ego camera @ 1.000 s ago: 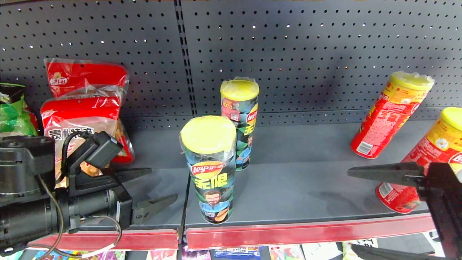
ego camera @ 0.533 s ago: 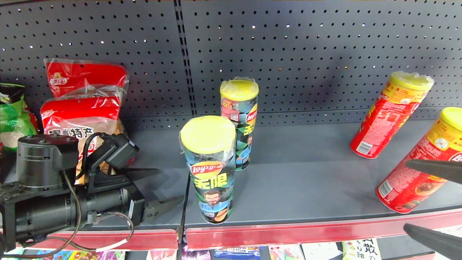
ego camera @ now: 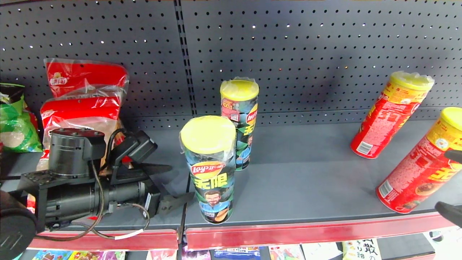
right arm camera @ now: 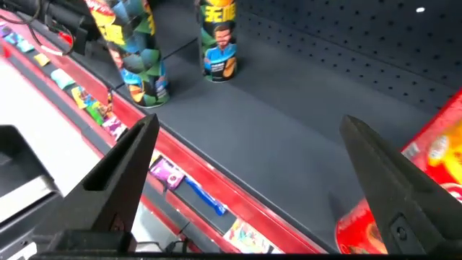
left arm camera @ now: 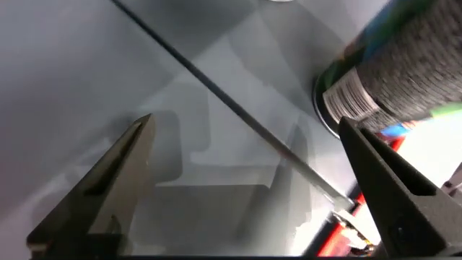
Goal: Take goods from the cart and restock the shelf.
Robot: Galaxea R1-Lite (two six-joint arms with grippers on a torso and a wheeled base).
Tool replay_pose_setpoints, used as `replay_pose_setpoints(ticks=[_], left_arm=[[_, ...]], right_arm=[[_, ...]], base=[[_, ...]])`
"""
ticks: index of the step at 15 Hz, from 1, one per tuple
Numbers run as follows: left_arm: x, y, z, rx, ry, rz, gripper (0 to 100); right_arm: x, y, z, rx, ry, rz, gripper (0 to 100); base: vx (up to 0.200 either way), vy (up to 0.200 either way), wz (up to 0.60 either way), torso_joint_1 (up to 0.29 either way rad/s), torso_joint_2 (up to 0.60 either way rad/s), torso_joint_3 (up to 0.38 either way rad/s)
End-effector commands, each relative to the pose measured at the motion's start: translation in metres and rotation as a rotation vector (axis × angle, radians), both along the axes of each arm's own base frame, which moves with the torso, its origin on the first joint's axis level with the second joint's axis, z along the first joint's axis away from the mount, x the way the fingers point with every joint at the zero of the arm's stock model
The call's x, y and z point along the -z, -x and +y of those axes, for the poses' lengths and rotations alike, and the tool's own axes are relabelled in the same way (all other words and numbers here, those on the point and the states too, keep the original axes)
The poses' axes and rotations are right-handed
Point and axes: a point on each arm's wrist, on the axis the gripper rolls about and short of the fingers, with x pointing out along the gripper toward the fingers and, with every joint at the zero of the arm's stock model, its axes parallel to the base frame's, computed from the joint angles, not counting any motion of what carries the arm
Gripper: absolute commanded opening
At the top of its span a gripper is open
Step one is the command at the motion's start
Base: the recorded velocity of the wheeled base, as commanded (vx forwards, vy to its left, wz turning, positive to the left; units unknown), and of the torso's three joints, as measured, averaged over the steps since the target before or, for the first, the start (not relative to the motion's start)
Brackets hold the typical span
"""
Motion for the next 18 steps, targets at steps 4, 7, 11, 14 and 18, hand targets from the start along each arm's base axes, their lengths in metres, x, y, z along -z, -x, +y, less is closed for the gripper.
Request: replay_pose_setpoints(ticks=[4,7,11,14,18], left_arm=[[0.004,0.000,-0.008,0.029,-0.005,0.014,100],[0.004,0.000,-0.010,0.039,-0.006,0.016,100],[0.010,0.007,-0.006,0.031,-0.013,0.040,100],[0.012,0.022,0.001,0.035,-0.019,0.048,100],[0.012,0.022,0.000,0.036,-0.019,0.044,100]], right_arm=[[-0.003,0.001,-0.001,0.013,-0.008,-0.011,100],[-0.003,0.001,-0.002,0.018,-0.008,-0.013,100],[-0.005,0.001,-0.002,0.019,-0.010,-0.017,100],[-0.005,0.001,-0.002,0.019,-0.010,-0.017,100],[-0.005,0.000,-0.002,0.018,-0.011,-0.016,100]], base=[[0.000,0.000,0.00,0.000,0.00,0.000],[0.000,0.000,0.00,0.000,0.00,0.000],[0.000,0.000,0.00,0.000,0.00,0.000],[0.000,0.000,0.00,0.000,0.00,0.000],[0.000,0.000,0.00,0.000,0.00,0.000]])
